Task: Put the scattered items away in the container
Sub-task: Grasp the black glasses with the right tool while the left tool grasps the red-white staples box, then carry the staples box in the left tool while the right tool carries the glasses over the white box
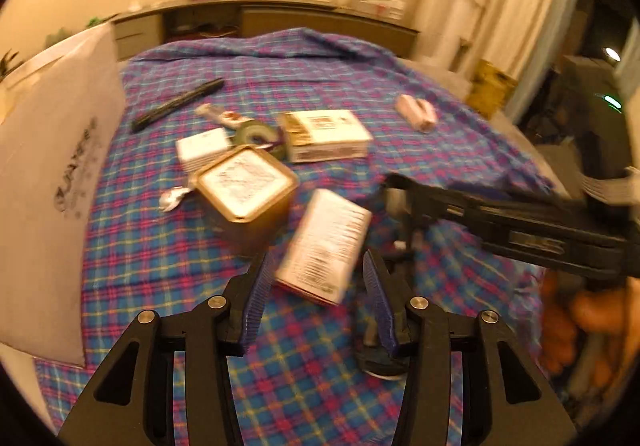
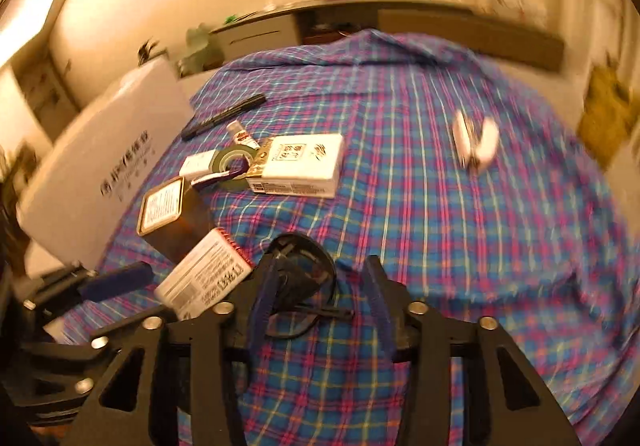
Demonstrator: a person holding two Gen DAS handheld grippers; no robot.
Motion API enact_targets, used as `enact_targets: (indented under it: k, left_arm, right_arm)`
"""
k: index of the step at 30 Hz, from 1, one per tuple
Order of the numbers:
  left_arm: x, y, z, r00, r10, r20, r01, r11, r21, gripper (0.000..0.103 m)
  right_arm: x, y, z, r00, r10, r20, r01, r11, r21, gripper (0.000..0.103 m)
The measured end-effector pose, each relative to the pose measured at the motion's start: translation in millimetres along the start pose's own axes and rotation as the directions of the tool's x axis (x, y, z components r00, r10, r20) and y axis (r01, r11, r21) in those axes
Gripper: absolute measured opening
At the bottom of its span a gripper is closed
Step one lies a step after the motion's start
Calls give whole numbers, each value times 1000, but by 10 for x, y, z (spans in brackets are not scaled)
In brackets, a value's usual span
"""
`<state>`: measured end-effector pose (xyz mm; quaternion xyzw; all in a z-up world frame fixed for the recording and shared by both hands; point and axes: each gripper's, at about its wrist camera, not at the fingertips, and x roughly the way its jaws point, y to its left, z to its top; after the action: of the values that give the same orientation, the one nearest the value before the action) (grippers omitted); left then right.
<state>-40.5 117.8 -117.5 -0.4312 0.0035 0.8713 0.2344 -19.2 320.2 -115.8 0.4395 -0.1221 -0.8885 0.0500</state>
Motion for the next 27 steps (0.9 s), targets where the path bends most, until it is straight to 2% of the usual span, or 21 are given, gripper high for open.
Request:
enact_targets:
  k: [3, 7, 9, 11, 13, 14, 15, 19, 20, 21, 27]
  left_arm:
    - [70, 26, 50, 1000, -6, -2, 6, 1000, -21, 51]
    - [181, -6, 38, 1000, -8, -30, 8, 1000, -3, 51]
    - [228, -37, 30, 999, 1, -35, -1, 1000, 13, 50]
    - [295, -63, 12, 998, 30, -48, -28, 999, 38, 51]
    - [337, -84, -2, 998, 33, -46, -31, 998, 48, 53]
    - [349, -98, 5, 998, 30, -47, -28, 998, 50, 53]
    - [366, -111, 14, 998, 30, -49, -28, 998, 51, 52]
    - [426, -128, 42, 996, 63, -57, -60, 997, 51, 51]
    - [434, -139, 46, 995, 86, -54, -83, 995, 57, 48]
    - [438, -138, 52, 993, 102, -54, -99, 994, 56, 40]
    - [267, -80, 83, 997, 69, -24, -69, 997, 17, 39]
  right_arm:
    - [-59, -65, -100, 997, 76, -26, -72, 989, 127, 60]
    - [59, -23, -217, 976, 200, -89, -174, 955, 240, 60]
    - [141, 52, -188, 982, 175, -78, -154, 963, 220, 61]
    - [217, 197, -130, 991, 113, -69, -104, 987, 126, 60]
    - [286, 303, -105, 995, 75, -60, -72, 997, 39, 35]
    - [286, 311, -108, 994, 86, -62, -84, 996, 27, 33]
    - [241, 307, -101, 994, 95, -57, -94, 995, 23, 11]
    - [47, 267, -53, 996, 82, -32, -82, 997, -2, 13]
    - [23, 252, -57, 996, 80, -31, -80, 997, -5, 13]
    - [17, 220, -70, 997, 68, -30, -68, 998, -1, 13]
    - [160, 88, -150, 995, 49, -86, -47, 999, 23, 16]
